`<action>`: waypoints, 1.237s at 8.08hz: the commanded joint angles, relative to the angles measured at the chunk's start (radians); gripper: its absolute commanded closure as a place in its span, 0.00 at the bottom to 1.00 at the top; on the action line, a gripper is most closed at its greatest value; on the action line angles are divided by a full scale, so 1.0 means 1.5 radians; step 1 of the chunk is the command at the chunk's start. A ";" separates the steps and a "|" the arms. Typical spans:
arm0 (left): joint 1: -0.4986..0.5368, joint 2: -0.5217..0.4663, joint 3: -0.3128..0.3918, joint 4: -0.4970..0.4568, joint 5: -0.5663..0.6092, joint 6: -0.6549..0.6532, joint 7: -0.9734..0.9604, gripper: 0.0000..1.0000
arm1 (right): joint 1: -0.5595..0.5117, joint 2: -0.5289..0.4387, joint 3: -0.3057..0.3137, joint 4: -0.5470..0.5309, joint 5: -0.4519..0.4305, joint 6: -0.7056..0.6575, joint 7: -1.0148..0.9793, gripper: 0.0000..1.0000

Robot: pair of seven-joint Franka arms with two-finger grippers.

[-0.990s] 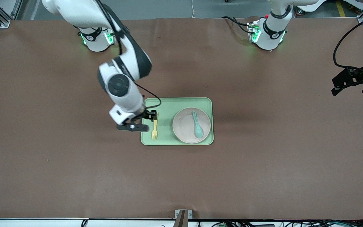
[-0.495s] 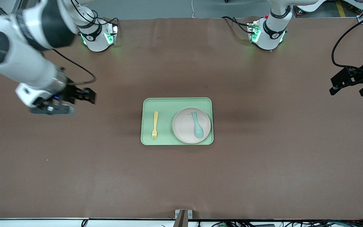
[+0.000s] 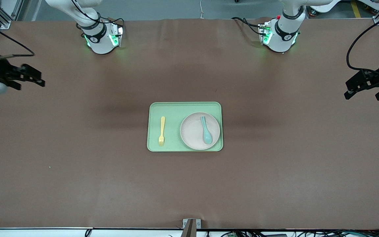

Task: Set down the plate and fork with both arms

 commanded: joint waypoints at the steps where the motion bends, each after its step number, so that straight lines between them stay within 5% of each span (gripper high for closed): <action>1: 0.001 -0.006 0.000 0.004 -0.008 -0.012 -0.004 0.00 | -0.018 -0.012 0.012 0.018 -0.013 0.004 -0.020 0.04; 5: 0.001 -0.005 0.000 0.005 -0.010 -0.011 -0.005 0.00 | -0.024 0.017 0.014 0.078 -0.066 0.004 -0.045 0.01; 10: 0.001 -0.005 0.001 0.005 -0.010 -0.011 -0.006 0.00 | -0.023 0.058 0.017 0.133 -0.061 -0.021 -0.025 0.01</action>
